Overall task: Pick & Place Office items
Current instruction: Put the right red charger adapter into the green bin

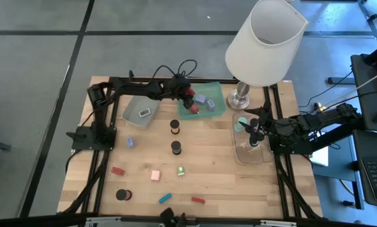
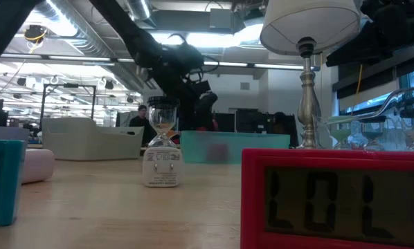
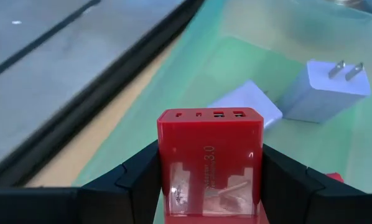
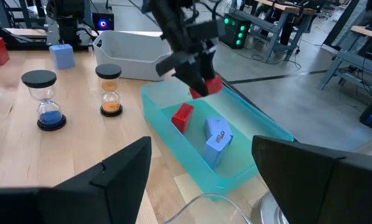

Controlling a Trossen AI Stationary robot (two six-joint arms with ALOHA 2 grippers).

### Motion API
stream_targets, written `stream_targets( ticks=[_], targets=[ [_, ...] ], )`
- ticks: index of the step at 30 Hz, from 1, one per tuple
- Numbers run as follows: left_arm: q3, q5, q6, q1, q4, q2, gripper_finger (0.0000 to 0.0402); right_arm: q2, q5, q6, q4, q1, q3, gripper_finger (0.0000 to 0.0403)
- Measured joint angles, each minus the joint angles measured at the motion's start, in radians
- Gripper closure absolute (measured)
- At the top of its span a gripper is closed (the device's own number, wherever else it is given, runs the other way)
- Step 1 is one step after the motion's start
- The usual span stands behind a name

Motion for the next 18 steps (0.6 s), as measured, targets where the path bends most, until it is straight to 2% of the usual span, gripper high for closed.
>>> stream_targets(
  ticks=[5, 11, 18],
  targets=[
    [0.0, 0.019, 0.005, -0.001, 0.011, 0.035, 0.019, 0.0, 0.0, 0.0, 0.0, 0.0, 0.0, 0.012],
    [0.0, -0.022, 0.021, 0.0, 0.01, 0.041, 0.019, 0.0, 0.0, 0.0, 0.0, 0.0, 0.0, 0.012],
    [0.0, -0.022, 0.02, 0.004, 0.004, 0.041, 0.0189, 0.0, 0.0, 0.0, 0.0, 0.0, 0.0, 0.012]
  ],
)
